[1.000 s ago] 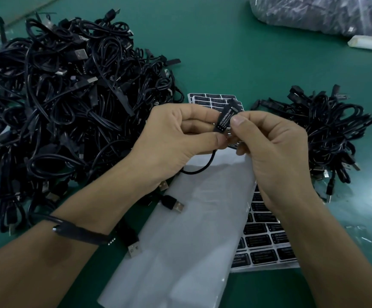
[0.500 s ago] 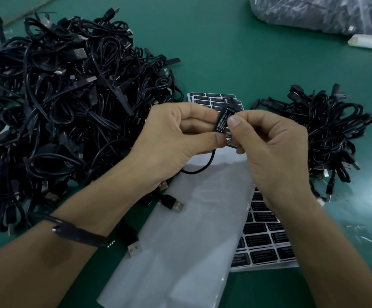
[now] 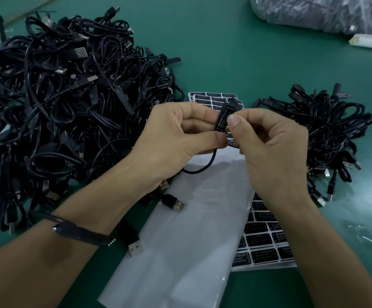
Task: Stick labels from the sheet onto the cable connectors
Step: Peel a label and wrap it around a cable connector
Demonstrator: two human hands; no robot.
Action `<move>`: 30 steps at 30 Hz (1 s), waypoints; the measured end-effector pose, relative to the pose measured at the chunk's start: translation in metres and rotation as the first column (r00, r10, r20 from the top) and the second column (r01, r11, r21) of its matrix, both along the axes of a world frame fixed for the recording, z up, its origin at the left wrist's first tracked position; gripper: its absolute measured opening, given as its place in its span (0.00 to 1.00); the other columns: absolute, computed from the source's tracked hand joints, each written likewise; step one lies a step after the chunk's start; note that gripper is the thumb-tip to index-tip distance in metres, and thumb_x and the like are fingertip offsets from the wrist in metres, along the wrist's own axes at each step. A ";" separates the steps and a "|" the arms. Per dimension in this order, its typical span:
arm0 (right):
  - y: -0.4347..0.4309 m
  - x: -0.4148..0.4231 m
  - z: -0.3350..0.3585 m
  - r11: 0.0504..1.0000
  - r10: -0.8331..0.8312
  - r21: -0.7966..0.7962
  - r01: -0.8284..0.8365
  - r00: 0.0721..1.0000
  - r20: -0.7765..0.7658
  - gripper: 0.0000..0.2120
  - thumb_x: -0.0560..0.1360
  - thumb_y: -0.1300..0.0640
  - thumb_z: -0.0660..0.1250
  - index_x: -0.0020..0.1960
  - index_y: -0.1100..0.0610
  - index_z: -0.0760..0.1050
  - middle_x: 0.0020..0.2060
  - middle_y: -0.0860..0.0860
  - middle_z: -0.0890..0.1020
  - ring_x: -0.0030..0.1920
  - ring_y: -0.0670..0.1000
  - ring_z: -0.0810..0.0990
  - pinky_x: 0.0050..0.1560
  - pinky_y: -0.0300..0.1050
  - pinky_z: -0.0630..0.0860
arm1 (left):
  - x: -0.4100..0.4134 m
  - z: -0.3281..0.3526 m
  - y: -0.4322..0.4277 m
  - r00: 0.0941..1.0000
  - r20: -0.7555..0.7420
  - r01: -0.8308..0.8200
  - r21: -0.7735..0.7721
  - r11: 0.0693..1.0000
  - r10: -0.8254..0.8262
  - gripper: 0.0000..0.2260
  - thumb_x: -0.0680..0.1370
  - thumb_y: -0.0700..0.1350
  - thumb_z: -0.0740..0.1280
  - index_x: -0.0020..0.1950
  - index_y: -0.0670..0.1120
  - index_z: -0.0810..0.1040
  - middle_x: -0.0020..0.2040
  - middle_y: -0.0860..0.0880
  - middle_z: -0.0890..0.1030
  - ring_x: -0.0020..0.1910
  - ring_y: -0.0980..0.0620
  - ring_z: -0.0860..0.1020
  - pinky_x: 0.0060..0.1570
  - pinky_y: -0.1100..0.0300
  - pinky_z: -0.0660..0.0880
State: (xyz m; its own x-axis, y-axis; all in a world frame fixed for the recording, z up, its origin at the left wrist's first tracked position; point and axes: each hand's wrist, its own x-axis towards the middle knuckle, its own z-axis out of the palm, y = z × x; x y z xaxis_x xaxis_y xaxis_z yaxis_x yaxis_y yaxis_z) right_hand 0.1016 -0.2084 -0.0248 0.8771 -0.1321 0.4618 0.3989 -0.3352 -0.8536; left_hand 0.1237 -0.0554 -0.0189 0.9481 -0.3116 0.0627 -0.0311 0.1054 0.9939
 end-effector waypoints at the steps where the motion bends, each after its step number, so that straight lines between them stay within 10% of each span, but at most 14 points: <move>1: 0.000 0.000 0.000 1.000 0.001 -0.002 -0.001 1.000 -0.001 0.13 0.78 0.61 0.70 0.40 0.45 0.79 0.28 0.34 0.79 0.30 0.36 0.76 0.34 0.27 0.71 | 0.000 0.000 0.000 1.000 0.001 -0.001 0.001 1.000 0.001 0.09 0.71 0.33 0.76 0.46 0.45 0.84 0.40 0.46 0.87 0.40 0.51 0.86 0.43 0.61 0.82; 30: 0.005 -0.004 -0.002 0.991 -0.111 -0.066 0.114 0.992 0.053 0.10 0.77 0.60 0.71 0.42 0.45 0.79 0.35 0.42 0.83 0.35 0.41 0.81 0.39 0.30 0.74 | -0.001 -0.001 -0.002 1.000 -0.025 0.002 -0.020 1.000 -0.003 0.06 0.73 0.36 0.75 0.46 0.45 0.82 0.38 0.49 0.86 0.39 0.53 0.86 0.42 0.62 0.82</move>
